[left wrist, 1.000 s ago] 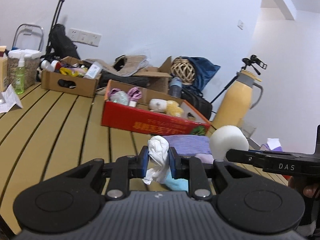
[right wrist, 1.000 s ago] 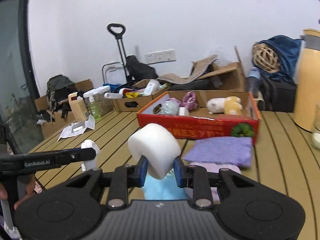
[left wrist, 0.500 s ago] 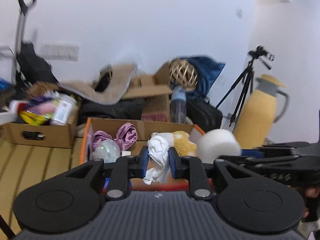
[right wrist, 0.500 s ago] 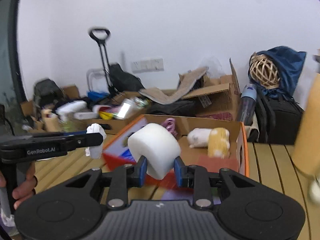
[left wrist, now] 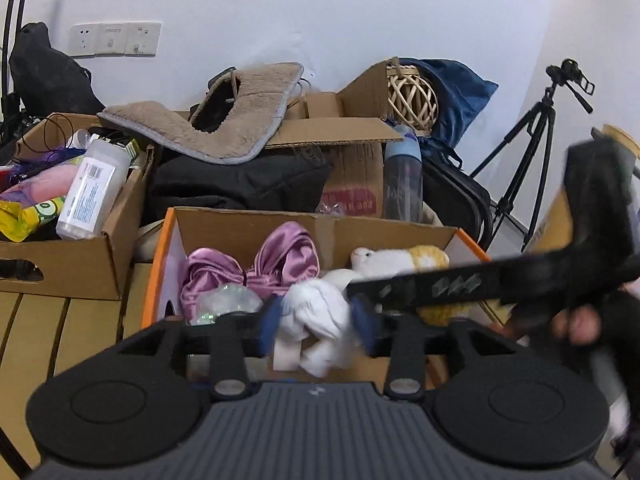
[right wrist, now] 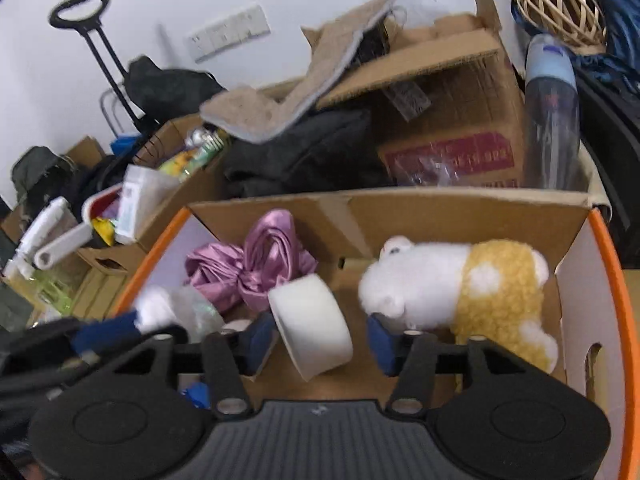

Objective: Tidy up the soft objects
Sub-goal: 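Carry the white cloth and white sponge into the box and release, then return to the pile and grasp the blue plush octopus with both grippers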

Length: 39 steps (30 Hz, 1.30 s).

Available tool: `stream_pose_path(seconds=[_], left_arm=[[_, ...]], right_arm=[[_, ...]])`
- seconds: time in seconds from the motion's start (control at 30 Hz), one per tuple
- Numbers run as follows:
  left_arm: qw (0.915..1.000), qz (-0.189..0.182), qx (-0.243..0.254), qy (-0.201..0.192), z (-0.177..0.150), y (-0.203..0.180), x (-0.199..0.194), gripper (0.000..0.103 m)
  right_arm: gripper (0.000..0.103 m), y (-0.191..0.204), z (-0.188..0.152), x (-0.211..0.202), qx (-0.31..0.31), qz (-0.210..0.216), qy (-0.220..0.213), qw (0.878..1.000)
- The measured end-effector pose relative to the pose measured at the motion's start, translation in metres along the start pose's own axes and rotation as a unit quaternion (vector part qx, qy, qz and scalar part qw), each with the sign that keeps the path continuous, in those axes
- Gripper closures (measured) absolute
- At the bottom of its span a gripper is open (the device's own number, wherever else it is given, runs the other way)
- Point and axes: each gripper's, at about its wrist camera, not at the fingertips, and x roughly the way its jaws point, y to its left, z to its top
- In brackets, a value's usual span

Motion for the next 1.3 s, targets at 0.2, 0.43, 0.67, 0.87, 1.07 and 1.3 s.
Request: stream_pose_path(seconds=[0.2,0.43,0.67,0.87,1.07,1.3], left_arm=[[0.9998,0.008,0.020,0.000,0.003,-0.007,-0.021,0.034],[0.9986,0.024,0.026,-0.039,0.019,-0.025,-0.100,0.032],[0.9928,0.038,0.032,-0.109,-0.038,-0.058,-0.227,0.024],[0.9852,0.074,0.060,-0.142,-0.149,-0.084,-0.307,0.018],[0.9892,0.078,0.009,-0.124,-0.235,-0.085,-0.362,0.013],[0.9894,0.075,0.034,-0.120,-0.258,-0.101,-0.378,0.013]], right_arm=[[0.042,0.004,0.000,-0.047,-0.023,-0.005,-0.029,0.999],[0.041,0.012,-0.008,-0.123,-0.040,-0.024,-0.057,0.997],[0.033,0.037,-0.071,-0.234,-0.083,-0.047,-0.116,0.989],[0.026,0.063,-0.204,-0.305,-0.129,-0.047,-0.182,0.974],[0.019,0.089,-0.340,-0.344,-0.139,-0.057,-0.223,0.963],[0.017,0.105,-0.408,-0.356,-0.106,-0.054,-0.211,0.970]])
